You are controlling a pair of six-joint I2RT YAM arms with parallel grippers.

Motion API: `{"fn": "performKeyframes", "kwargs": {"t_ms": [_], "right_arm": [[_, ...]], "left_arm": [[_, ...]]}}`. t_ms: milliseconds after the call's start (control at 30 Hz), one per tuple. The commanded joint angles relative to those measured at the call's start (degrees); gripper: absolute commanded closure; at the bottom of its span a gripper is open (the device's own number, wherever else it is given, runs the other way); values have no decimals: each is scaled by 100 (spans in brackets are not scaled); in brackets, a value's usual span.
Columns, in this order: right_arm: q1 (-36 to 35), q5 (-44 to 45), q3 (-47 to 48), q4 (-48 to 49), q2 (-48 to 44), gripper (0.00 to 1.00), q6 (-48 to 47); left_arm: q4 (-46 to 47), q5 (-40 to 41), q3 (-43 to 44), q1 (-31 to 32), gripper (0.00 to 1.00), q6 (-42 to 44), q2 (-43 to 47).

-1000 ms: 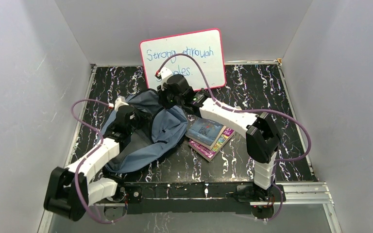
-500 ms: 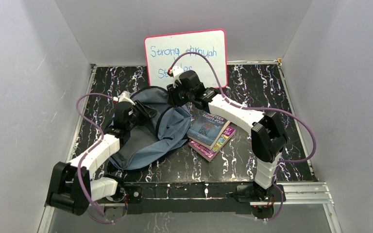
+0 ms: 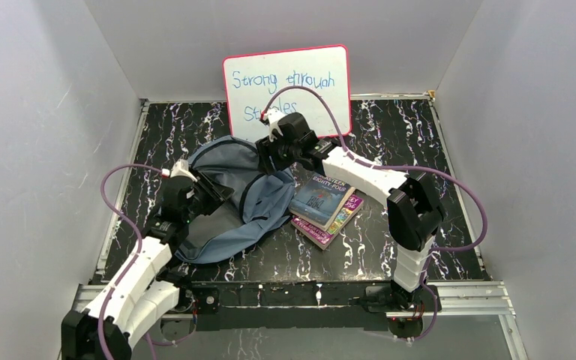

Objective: Pack the student bag
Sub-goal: Adjust the student bag at the center of the board, then pick up the book from the center of the board.

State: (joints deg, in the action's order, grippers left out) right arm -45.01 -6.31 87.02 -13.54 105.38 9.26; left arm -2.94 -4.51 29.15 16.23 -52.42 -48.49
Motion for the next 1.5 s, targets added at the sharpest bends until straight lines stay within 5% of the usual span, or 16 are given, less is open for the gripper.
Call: {"fn": "performKeyframes", "kwargs": {"t_ms": [0, 300, 533, 833, 1267, 1467], "right_arm": [[26, -5, -343, 79, -97, 32, -61], [40, -89, -321, 37, 189, 29, -14], [41, -754, 315, 50, -473, 13, 104], [45, -1167, -171, 155, -1245, 12, 427], [104, 2684, -2478, -1518, -3809, 10, 2782], [961, 2448, -2958, -1772, -4327, 7, 2703]], "left_arm": [[-751, 150, -105, -23, 62, -166, 419], [-808, -47, -393, -22, 62, -370, 654], [-843, -16, -276, -23, 62, -278, 550], [-849, -56, -163, -23, 62, -162, 464], [-2686, 1052, 1102, -23, 57, 590, 928], [-3012, 764, 1584, -16, 45, 1351, 766]]}}
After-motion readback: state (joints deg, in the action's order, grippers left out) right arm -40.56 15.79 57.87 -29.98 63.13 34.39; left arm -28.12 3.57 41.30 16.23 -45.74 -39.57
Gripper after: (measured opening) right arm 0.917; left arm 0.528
